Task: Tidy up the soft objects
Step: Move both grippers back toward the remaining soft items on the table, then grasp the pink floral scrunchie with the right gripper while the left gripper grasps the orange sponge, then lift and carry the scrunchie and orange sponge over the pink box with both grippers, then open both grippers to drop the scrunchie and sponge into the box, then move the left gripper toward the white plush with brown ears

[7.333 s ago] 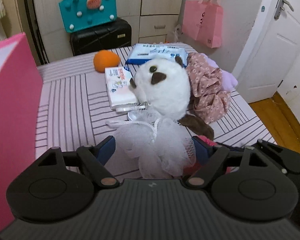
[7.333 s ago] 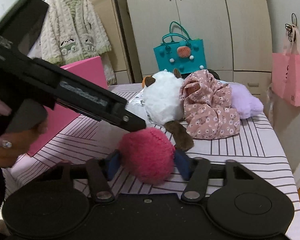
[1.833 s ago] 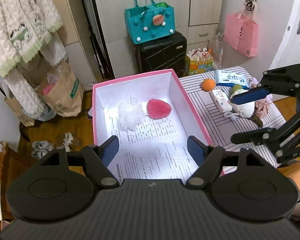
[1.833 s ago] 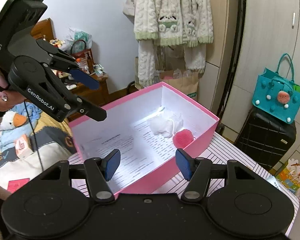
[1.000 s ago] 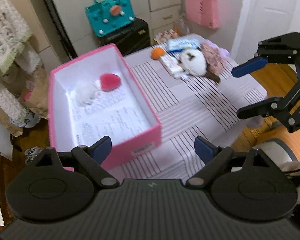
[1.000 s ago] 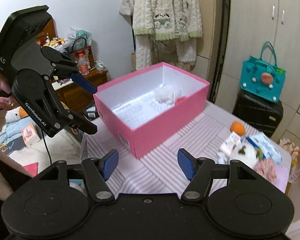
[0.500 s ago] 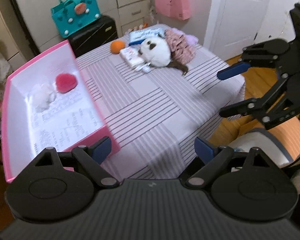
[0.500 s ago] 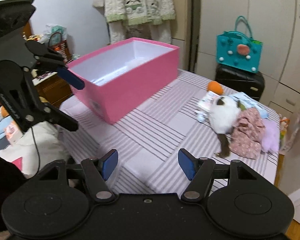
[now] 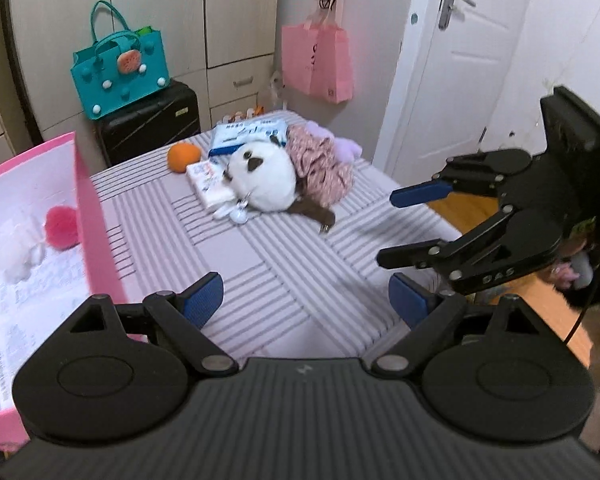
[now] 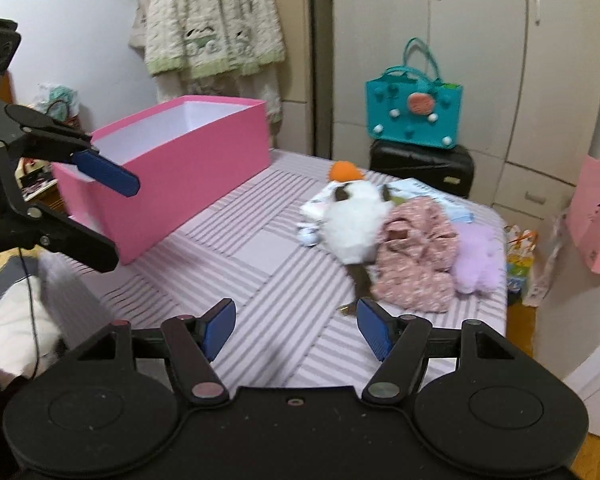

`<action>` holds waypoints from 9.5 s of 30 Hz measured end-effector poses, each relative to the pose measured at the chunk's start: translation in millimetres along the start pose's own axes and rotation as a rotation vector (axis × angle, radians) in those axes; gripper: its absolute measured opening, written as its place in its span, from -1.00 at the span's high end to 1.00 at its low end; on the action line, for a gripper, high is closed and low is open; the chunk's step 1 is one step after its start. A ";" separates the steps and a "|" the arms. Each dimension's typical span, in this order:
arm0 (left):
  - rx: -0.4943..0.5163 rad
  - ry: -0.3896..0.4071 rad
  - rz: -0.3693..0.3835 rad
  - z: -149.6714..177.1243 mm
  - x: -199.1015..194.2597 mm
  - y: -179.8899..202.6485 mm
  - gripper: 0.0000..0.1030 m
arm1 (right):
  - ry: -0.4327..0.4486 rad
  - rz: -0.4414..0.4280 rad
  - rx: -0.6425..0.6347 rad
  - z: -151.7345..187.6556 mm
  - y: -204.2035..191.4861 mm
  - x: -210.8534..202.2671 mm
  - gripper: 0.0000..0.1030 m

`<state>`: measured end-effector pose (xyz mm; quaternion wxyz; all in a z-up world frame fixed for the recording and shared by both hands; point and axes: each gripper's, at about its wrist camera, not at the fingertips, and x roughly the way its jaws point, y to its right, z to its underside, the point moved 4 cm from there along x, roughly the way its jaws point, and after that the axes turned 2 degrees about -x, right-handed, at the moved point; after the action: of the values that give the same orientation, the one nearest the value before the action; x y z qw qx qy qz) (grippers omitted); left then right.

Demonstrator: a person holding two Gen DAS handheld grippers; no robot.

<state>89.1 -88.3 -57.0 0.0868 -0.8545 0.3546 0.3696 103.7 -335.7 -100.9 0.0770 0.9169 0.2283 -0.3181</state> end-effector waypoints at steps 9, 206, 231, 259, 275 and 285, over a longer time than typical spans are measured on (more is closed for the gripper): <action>-0.080 0.048 -0.039 -19.2 52.7 -13.4 -0.72 | 0.090 0.112 -0.031 -6.5 39.8 33.6 -0.44; -0.224 -0.247 -0.317 -56.8 44.5 -280.6 -0.10 | -0.312 -0.201 -0.448 -224.0 -123.7 227.5 -0.08; -0.178 -0.177 -0.325 -50.7 -73.4 -177.9 -0.37 | -0.169 -0.241 -0.163 -204.2 -111.9 53.3 -0.08; 0.004 -0.223 -0.253 -5.2 -96.4 -51.9 -0.51 | -0.159 -0.168 -0.061 -109.5 -85.6 -40.7 -0.19; 0.069 -0.307 -0.127 9.3 -34.5 -14.7 -0.51 | -0.194 -0.140 0.038 -41.7 -49.3 -22.5 -0.23; 0.051 -0.107 -0.108 -14.8 -16.7 -8.3 -0.51 | -0.105 -0.092 0.047 -18.7 -22.7 -6.1 -0.27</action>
<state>95.2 -79.3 -35.8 0.1471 -0.8489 0.3123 0.4002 99.1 -312.5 -82.4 0.0525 0.8890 0.2582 -0.3744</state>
